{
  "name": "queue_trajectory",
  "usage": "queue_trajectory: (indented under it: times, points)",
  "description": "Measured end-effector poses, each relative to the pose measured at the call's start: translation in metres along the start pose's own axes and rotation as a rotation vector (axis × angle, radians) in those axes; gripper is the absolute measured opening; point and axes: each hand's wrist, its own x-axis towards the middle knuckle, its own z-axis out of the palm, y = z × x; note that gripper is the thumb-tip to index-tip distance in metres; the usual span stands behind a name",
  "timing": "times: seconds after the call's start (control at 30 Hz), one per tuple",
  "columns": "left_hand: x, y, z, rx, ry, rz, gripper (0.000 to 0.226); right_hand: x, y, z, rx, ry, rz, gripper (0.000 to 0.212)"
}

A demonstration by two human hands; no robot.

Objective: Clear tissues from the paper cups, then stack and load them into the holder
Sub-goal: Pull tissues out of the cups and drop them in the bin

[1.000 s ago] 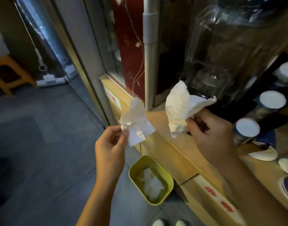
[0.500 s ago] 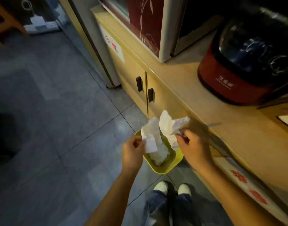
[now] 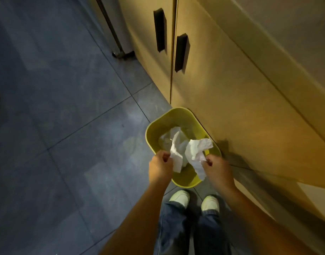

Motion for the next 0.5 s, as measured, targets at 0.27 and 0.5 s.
queue_trajectory:
  times: [0.27,0.5]
  points:
    - [0.002,-0.015,-0.003,0.188,-0.159,0.091,0.039,0.012,0.008,0.001,-0.180,-0.188,0.067,0.036]
    - [-0.028,0.041,-0.062,0.394,0.019,0.330,0.039,-0.012,-0.058,-0.049,-0.389,-0.157,-0.190,0.043]
